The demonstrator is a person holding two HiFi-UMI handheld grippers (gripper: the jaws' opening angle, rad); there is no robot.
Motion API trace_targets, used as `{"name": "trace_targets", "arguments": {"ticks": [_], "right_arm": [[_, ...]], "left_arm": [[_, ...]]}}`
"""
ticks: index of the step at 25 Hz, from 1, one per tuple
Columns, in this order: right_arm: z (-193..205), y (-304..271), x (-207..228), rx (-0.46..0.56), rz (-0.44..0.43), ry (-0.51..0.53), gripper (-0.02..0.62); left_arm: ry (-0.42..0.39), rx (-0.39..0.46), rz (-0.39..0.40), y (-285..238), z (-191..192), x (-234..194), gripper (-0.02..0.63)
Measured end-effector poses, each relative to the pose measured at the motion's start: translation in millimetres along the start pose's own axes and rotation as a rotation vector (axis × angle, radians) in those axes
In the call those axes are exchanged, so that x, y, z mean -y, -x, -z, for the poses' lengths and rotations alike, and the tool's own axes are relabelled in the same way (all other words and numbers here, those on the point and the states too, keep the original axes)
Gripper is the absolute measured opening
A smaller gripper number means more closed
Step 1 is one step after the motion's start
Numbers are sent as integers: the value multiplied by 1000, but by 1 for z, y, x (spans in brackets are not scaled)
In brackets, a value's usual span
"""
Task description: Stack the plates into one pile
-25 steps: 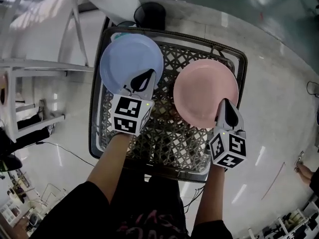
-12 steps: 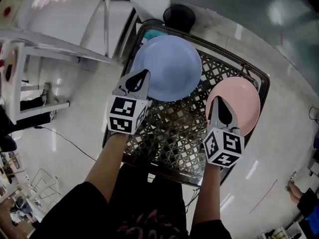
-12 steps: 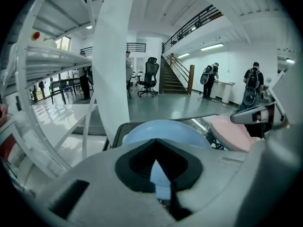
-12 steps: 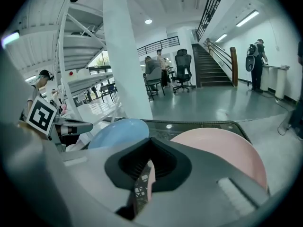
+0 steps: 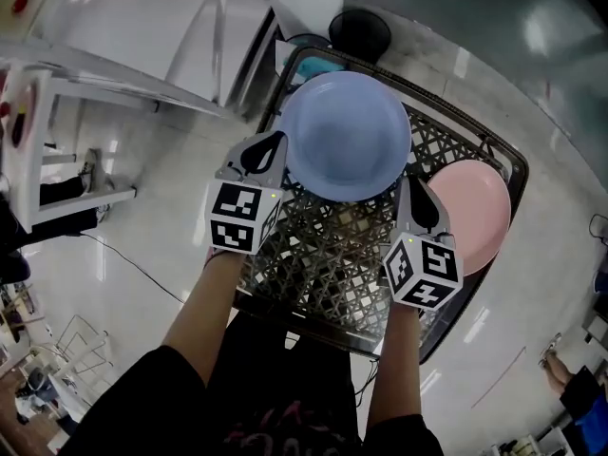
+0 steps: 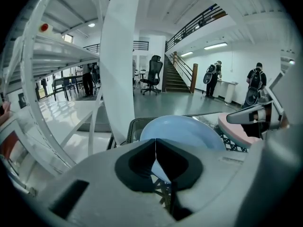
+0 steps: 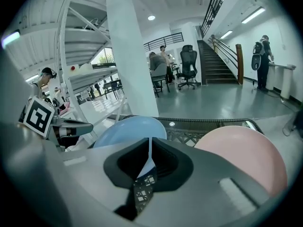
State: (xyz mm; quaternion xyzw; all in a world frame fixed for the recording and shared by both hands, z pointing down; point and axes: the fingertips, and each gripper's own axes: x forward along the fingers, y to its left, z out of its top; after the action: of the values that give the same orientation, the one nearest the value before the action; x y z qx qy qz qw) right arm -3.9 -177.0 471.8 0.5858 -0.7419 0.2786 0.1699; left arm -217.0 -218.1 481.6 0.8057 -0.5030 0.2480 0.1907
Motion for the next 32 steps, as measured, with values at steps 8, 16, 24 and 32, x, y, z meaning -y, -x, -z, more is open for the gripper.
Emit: {"name": "trace_targets", "arguments": {"ticks": [8,16,24,32], "right_arm": [[3,-19,-9,-27,7,-25,140],[5,-41,-1,-84,53,-10,219],[9,-52,0,-128,106,-92,215],[20,-56,8,-163,156,-132,212]], "left_arm": [[10,-30,17,-15,5,-9,88],[18,-48,27,-33,8,-18,143],[28,-64,35,-43,10,-21,146],[30,-82,49,-53,14,-24,143]]}}
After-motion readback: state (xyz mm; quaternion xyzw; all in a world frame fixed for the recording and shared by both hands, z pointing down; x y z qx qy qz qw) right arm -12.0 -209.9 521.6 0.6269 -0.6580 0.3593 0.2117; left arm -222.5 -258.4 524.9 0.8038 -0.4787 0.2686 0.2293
